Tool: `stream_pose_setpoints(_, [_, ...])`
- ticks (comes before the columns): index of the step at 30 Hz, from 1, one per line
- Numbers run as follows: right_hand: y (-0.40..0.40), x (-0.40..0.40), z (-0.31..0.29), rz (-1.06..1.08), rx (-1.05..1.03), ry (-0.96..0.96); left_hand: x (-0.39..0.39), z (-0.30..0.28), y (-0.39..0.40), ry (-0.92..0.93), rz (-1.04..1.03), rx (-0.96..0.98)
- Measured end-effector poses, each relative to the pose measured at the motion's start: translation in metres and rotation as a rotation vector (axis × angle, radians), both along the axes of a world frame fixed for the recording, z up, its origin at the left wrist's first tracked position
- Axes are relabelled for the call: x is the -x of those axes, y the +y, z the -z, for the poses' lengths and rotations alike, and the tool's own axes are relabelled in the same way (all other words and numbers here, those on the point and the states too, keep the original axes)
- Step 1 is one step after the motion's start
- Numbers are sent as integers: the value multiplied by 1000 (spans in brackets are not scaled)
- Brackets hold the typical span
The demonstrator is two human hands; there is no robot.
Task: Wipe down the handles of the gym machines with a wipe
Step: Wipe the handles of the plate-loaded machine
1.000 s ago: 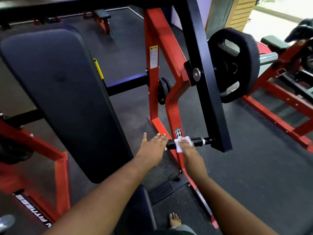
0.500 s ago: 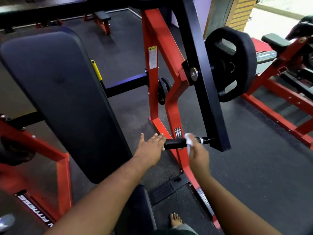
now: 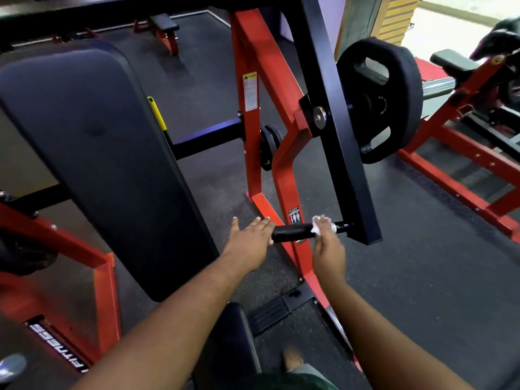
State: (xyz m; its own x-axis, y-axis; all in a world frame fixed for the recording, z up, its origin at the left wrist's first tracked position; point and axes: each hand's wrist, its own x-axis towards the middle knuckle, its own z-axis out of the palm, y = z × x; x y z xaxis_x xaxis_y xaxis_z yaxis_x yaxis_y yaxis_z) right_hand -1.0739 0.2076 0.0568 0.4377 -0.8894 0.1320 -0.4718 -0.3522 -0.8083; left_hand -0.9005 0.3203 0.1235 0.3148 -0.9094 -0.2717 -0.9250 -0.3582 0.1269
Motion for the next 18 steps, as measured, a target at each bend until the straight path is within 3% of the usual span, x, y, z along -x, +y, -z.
stream_pose_setpoints(3, [-9, -24, 8, -5, 47, 173, -1, 1, -2, 3, -1, -1])
stream_pose_setpoints(9, [62, -41, -10, -294, 28, -100, -2, 4, 0, -16, -5, 20])
stream_pose_setpoints(11, [42, -21, -10, -235, 6, -125, -2, 2, 0, -7, -8, 24])
stream_pose_setpoints(14, [-9, -6, 2, -8, -15, 12, -1, 0, 0, -1, 3, 20])
stream_pose_setpoints(16, [-17, -20, 6, -29, 40, 172, -1, -1, -1, 7, 1, 12])
stream_pose_setpoints(18, [5, -40, 9, -65, 65, 169, -1, 0, -2, 11, -3, 8])
